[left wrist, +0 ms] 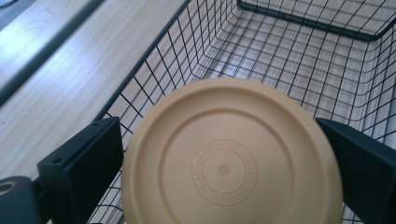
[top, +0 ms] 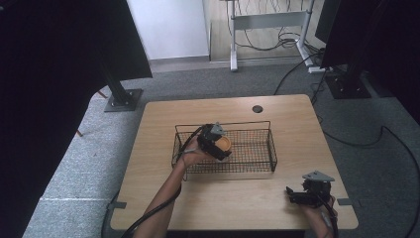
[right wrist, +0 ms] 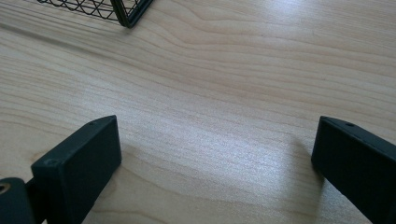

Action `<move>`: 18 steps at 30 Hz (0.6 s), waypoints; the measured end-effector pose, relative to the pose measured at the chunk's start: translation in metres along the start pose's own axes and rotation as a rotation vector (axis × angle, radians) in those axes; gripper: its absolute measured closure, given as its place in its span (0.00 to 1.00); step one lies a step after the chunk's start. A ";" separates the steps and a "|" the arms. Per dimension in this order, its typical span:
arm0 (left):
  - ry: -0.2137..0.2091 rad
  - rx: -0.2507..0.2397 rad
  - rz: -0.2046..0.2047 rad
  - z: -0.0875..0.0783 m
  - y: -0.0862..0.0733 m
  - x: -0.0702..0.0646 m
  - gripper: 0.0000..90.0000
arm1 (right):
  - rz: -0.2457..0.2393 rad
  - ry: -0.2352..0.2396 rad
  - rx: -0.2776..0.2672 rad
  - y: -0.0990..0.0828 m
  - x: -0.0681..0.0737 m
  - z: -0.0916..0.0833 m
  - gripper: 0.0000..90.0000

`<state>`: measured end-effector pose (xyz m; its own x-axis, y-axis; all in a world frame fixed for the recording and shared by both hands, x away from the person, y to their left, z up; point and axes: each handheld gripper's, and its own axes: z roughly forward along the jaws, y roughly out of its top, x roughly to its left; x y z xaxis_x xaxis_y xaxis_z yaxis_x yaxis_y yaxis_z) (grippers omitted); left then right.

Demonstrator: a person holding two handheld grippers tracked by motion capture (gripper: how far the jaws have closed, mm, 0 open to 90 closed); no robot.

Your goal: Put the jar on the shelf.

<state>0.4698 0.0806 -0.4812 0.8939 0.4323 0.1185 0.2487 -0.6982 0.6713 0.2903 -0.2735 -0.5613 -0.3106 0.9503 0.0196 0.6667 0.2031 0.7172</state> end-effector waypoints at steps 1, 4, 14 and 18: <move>0.002 -0.005 -0.003 -0.001 0.001 0.000 0.04 | 0.000 0.000 0.000 0.000 0.000 0.000 0.01; 0.006 -0.013 0.004 -0.006 0.004 0.000 0.04 | 0.000 0.000 0.000 0.000 0.000 0.000 0.01; 0.007 -0.024 0.007 -0.020 0.009 0.000 0.04 | 0.000 0.000 0.001 0.000 0.000 0.000 0.01; 0.007 -0.035 -0.003 -0.025 0.009 -0.002 0.04 | 0.000 0.000 0.000 0.000 0.000 0.000 0.01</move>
<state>0.4614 0.0878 -0.4568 0.8906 0.4382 0.1219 0.2377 -0.6768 0.6967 0.2903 -0.2735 -0.5612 -0.3105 0.9504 0.0197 0.6669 0.2031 0.7169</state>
